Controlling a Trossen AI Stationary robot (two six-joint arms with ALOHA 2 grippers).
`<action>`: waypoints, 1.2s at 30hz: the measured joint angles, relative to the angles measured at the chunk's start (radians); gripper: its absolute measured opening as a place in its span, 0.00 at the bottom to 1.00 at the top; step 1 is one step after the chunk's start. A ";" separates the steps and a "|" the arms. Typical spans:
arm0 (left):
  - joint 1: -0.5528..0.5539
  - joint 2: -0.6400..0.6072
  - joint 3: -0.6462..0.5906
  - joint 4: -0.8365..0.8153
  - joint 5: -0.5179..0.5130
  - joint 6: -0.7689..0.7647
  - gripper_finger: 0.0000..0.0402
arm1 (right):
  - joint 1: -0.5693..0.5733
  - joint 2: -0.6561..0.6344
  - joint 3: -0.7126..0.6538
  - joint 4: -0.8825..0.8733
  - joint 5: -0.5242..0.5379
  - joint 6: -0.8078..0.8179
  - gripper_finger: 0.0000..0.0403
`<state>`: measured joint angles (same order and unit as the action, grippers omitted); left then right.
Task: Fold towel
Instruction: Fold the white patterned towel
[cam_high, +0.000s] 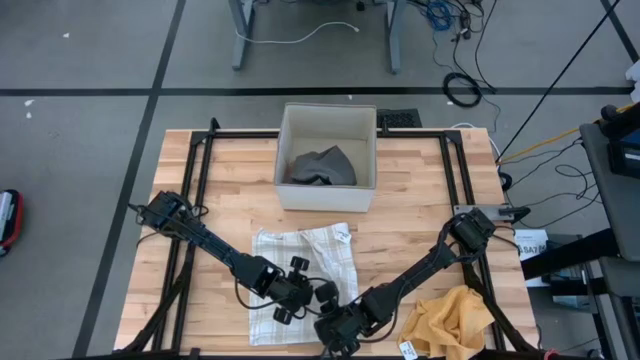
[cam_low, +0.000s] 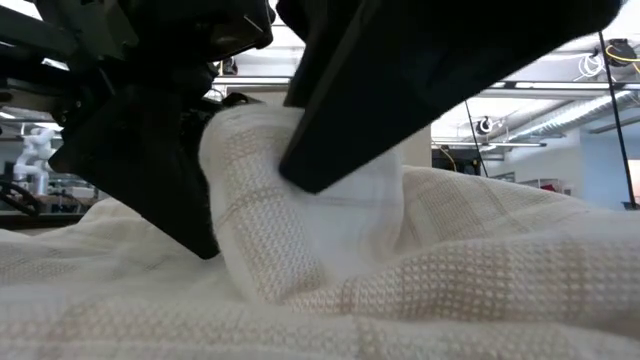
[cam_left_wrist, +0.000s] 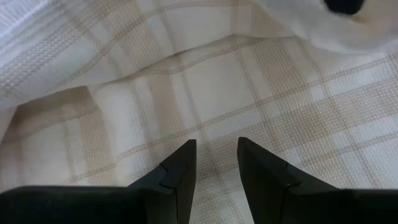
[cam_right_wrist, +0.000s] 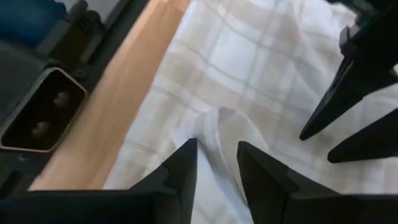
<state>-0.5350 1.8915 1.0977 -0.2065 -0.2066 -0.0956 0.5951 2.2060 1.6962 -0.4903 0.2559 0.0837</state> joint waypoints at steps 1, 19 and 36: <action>0.000 0.000 0.000 0.004 0.000 0.000 0.31 | -0.002 0.001 0.000 -0.004 0.000 0.002 0.24; -0.007 0.000 -0.001 0.024 0.002 0.021 0.31 | 0.020 0.026 -0.003 0.288 -0.126 -0.243 0.00; 0.008 0.000 0.000 -0.010 -0.020 -0.008 0.31 | 0.012 0.046 0.000 0.331 -0.165 -0.192 0.30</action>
<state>-0.5266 1.8915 1.0977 -0.2163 -0.2267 -0.1032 0.6067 2.2515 1.6966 -0.1591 0.0908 -0.1088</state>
